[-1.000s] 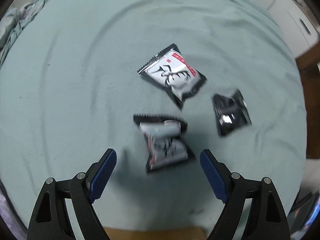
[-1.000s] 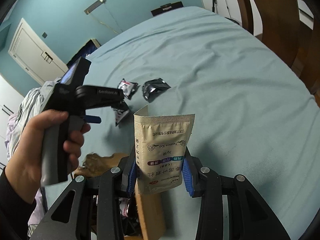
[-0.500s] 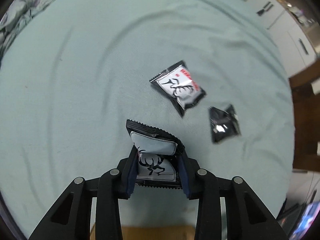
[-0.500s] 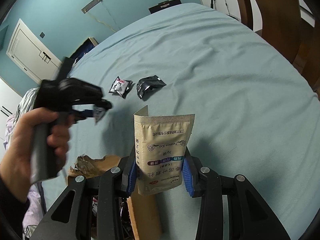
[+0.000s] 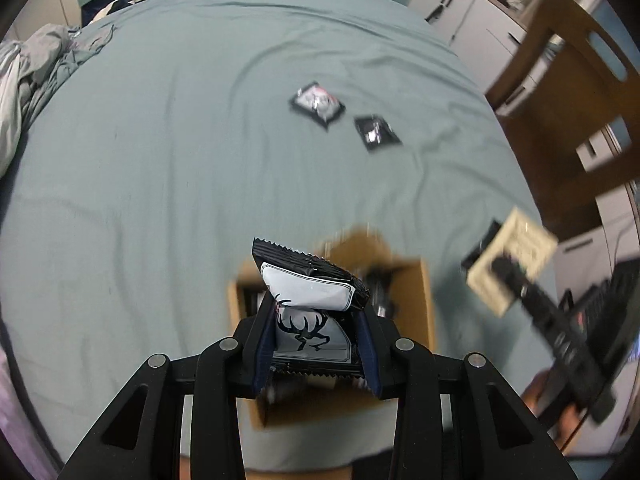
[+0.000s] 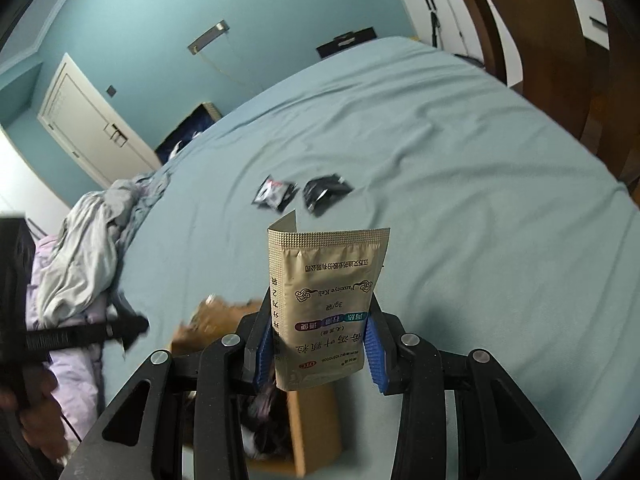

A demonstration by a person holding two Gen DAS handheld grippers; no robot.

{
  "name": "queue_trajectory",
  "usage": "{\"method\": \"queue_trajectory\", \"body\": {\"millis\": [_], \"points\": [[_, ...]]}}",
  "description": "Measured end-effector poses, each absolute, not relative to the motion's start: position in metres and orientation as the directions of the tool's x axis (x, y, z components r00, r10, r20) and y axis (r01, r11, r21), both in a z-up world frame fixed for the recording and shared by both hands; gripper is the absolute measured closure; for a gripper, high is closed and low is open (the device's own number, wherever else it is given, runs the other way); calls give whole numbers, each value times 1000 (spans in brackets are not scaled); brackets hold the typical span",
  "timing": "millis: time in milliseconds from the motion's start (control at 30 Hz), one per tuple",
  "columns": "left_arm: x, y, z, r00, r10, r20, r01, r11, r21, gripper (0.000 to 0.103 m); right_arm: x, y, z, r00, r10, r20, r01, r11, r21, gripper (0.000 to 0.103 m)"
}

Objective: Organize snacks
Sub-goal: 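Carry both packets over the box and open both tools to drop them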

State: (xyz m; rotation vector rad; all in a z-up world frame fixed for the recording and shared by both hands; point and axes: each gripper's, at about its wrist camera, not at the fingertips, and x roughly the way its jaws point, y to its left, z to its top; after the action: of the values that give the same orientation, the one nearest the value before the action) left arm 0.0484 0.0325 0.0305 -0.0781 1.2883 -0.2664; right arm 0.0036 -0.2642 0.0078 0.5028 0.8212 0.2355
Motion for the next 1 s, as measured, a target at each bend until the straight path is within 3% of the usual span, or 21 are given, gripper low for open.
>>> {"method": "queue_trajectory", "body": {"millis": [167, 233, 500, 533, 600, 700, 767, 1000], "points": [[-4, 42, 7, 314, -295, -902, 287, 936, -206, 67, -26, -261, 16, 678, 432, -595, -72, 844, 531, 66], [-10, 40, -7, 284, -241, -928, 291, 944, -156, 67, -30, -263, 12, 672, 446, -591, -83, 838, 539, 66], [0, 21, 6, 384, -289, -877, 320, 933, -167, 65, -40, -250, 8, 630, 433, -645, -94, 866, 491, 66], [0, 18, 6, 403, -273, -873, 328, 934, -141, 63, -40, -248, 8, 625, 433, -650, -98, 869, 485, 66], [-1, 12, 6, 433, -218, -875, 344, 937, -64, 32, -41, -243, 13, 626, 428, -652, -114, 877, 466, 66], [-11, 15, 18, 507, -186, -842, 355, 935, 7, 21, -41, -237, 20, 646, 406, -647, -131, 893, 430, 66], [-9, 23, 20, 522, -178, -834, 333, 943, 8, 17, -41, -237, 22, 651, 412, -638, -139, 890, 433, 66], [-10, 58, 17, 518, -51, -854, 210, 975, 69, 17, -45, -226, 17, 646, 448, -618, -186, 877, 442, 66]]}}
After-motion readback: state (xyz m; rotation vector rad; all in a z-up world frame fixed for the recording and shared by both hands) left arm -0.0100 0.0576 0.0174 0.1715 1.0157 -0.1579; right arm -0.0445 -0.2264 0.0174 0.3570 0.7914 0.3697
